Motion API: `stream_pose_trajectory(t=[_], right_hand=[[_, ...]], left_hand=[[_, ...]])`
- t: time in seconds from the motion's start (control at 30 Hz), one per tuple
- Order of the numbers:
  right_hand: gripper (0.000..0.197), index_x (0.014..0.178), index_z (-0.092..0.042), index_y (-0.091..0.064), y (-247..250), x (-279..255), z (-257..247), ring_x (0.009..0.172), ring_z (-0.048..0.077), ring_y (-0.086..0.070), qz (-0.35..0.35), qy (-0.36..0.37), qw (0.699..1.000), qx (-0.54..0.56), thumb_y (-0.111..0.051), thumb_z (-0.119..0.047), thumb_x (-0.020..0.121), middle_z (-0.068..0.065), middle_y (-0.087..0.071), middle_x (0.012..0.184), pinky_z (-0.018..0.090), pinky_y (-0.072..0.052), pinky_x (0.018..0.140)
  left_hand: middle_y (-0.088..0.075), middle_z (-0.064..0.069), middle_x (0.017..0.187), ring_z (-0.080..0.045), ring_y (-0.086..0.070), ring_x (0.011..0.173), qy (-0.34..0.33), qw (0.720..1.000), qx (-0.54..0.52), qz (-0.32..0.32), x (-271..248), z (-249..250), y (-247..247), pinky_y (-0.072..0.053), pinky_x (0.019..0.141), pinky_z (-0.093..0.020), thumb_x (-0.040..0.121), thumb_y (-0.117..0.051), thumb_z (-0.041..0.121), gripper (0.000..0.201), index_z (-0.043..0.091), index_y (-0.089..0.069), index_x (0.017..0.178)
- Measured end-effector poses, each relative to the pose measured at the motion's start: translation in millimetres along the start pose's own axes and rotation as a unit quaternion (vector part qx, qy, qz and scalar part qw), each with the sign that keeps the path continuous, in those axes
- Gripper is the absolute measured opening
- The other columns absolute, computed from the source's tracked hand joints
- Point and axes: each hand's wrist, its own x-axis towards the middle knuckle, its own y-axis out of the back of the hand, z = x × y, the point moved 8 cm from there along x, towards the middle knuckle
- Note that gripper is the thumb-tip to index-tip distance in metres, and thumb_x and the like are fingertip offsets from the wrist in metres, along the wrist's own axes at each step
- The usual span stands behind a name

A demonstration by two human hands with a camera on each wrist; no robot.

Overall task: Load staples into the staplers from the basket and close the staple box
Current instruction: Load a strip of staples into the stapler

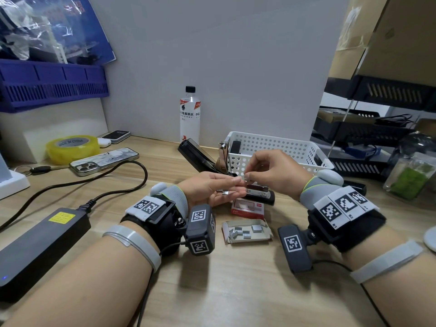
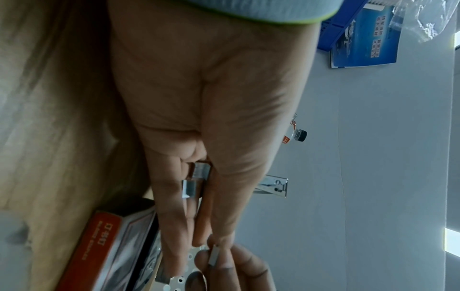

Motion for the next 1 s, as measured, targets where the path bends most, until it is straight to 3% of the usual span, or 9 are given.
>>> stream_pose_trajectory(t=[0.2, 0.33, 0.43, 0.53, 0.63, 0.77, 1.0], right_hand=[[0.005, 0.082, -0.020, -0.074, -3.9, -2.5, -7.3, 0.080, 0.019, -0.074, 0.000, 0.010, 0.999, 0.034, -0.079, -0.019, 0.082, 0.001, -0.077, 0.080, 0.042, -0.061, 0.082], [0.009, 0.083, -0.012, -0.074, -8.3, -2.7, -1.8, 0.075, 0.022, -0.073, -0.013, -0.015, 0.996, 0.091, -0.078, -0.019, 0.085, 0.008, -0.076, 0.080, 0.042, -0.062, 0.081], [0.014, 0.088, -0.001, -0.071, -15.6, -3.8, 4.9, 0.073, 0.020, -0.069, -0.036, -0.057, 0.982, 0.176, -0.076, -0.014, 0.088, 0.013, -0.072, 0.078, 0.036, -0.061, 0.080], [0.016, 0.089, -0.002, -0.071, -17.9, -5.1, 4.1, 0.069, 0.018, -0.069, -0.058, -0.059, 0.984, 0.160, -0.079, -0.014, 0.083, 0.011, -0.073, 0.078, 0.029, -0.060, 0.073], [0.012, 0.089, -0.005, -0.073, -15.9, -5.2, 2.3, 0.069, 0.019, -0.071, -0.064, -0.048, 0.987, 0.137, -0.080, -0.011, 0.082, 0.013, -0.076, 0.080, 0.032, -0.060, 0.073], [0.008, 0.087, -0.009, -0.074, -14.8, -4.0, 1.3, 0.073, 0.022, -0.072, -0.068, -0.040, 0.987, 0.142, -0.079, -0.005, 0.081, 0.016, -0.077, 0.082, 0.038, -0.061, 0.080], [0.009, 0.090, -0.001, -0.074, -14.5, -6.1, 1.2, 0.065, 0.017, -0.071, -0.066, -0.053, 0.986, 0.145, -0.077, -0.001, 0.082, 0.018, -0.076, 0.080, 0.027, -0.059, 0.068]], left_hand=[[-0.072, -0.019, 0.101, -0.019, -0.074, 0.085, -0.016, 1.000, -0.013, 0.021, 1.0, 1.5, 2.8, -0.059, 0.065, -0.019, 0.077, -0.070, 0.005, 0.029, -0.004, -0.071, 0.104], [-0.073, -0.018, 0.095, -0.019, -0.075, 0.080, -0.019, 0.999, -0.012, 0.027, -0.5, 3.1, 2.9, -0.058, 0.061, -0.018, 0.082, -0.066, 0.000, 0.021, -0.004, -0.070, 0.102], [-0.073, -0.019, 0.092, -0.021, -0.075, 0.078, -0.022, 0.999, -0.017, 0.033, -1.3, 5.2, 3.6, -0.060, 0.063, -0.021, 0.083, -0.064, -0.004, 0.015, -0.003, -0.071, 0.097], [-0.073, -0.021, 0.092, -0.022, -0.075, 0.078, -0.032, 0.999, -0.021, 0.035, -2.1, 7.6, 3.8, -0.061, 0.067, -0.022, 0.085, -0.063, -0.006, 0.018, -0.007, -0.068, 0.102], [-0.072, -0.023, 0.094, -0.023, -0.075, 0.078, -0.046, 0.998, -0.029, 0.041, -1.3, 10.1, 6.0, -0.061, 0.071, -0.024, 0.085, -0.063, -0.008, 0.024, -0.011, -0.064, 0.108], [-0.073, -0.021, 0.089, -0.022, -0.075, 0.078, -0.055, 0.997, -0.024, 0.043, -0.5, 11.5, 6.3, -0.060, 0.074, -0.025, 0.086, -0.063, -0.007, 0.015, -0.007, -0.067, 0.100], [-0.073, -0.020, 0.086, -0.022, -0.074, 0.076, -0.059, 0.997, -0.024, 0.044, 1.6, 9.3, 5.4, -0.060, 0.073, -0.024, 0.088, -0.062, -0.007, 0.010, -0.007, -0.067, 0.097]])
